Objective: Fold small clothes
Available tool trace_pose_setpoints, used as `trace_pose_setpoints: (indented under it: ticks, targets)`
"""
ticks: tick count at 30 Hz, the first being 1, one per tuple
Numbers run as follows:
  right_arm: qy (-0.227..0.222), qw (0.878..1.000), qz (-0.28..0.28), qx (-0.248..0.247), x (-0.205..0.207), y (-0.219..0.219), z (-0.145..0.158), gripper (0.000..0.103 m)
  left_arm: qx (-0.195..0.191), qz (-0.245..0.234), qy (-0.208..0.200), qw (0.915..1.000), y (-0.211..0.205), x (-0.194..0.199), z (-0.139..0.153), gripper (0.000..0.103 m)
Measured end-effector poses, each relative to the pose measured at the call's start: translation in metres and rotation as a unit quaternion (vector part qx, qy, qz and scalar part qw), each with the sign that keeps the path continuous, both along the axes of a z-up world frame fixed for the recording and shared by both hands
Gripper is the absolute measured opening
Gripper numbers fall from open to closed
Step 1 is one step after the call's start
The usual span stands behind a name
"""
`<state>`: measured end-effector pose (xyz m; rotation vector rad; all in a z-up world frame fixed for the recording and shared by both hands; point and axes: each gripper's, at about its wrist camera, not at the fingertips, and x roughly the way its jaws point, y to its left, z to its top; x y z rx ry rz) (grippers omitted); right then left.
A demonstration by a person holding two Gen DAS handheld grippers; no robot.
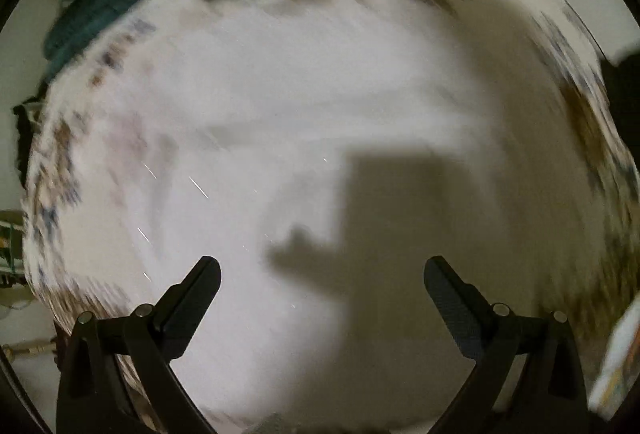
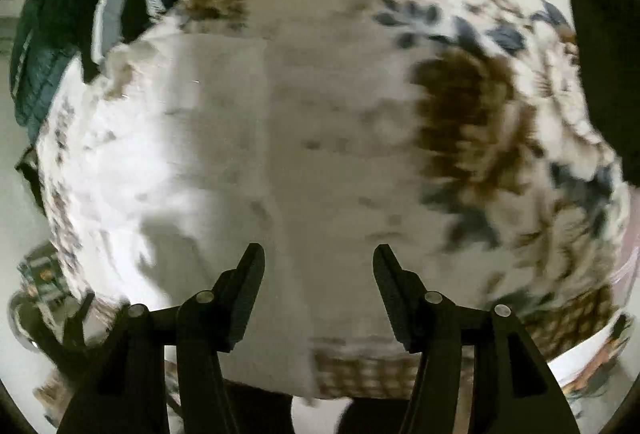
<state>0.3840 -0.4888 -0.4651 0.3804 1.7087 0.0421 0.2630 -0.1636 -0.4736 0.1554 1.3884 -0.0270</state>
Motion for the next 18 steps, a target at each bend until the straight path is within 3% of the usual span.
trace_pose_setpoints:
  ticks: [4,7,8,9,11,12,13,18]
  targets:
    - [0.004,1.0,0.022,0.013,-0.001,-0.042,-0.012,0.059,-0.014,-0.032,0.063,0.9974,-0.089,-0.066,-0.035,0.103]
    - [0.003,0.999,0.045,0.02,0.006,-0.056,-0.026,0.059,-0.001,-0.053,0.08,0.9954,-0.136,-0.086,-0.065,0.099]
    - [0.004,0.998,0.049,0.026,0.009,-0.06,-0.032,0.059,0.003,-0.057,0.083,0.9949,-0.145,-0.087,-0.074,0.085]
    - [0.004,0.998,0.054,0.037,0.013,-0.061,-0.039,0.059,0.005,-0.058,0.087,0.9945,-0.153,-0.088,-0.084,0.057]
    - [0.001,0.996,0.065,0.054,0.022,-0.053,-0.05,0.059,0.016,-0.056,0.094,0.9939,-0.165,-0.089,-0.103,0.034]
    - [-0.001,0.995,0.069,0.068,0.029,-0.052,-0.056,0.059,0.012,-0.048,0.081,0.9955,-0.165,-0.088,-0.102,0.025]
    - [-0.002,0.994,0.07,0.079,0.034,-0.049,-0.061,0.059,0.0,-0.035,0.067,0.9971,-0.163,-0.088,-0.097,0.01]
    - [-0.017,0.988,0.058,0.142,0.085,-0.029,-0.082,0.059,-0.014,0.003,0.026,0.9996,-0.153,-0.099,-0.066,0.007]
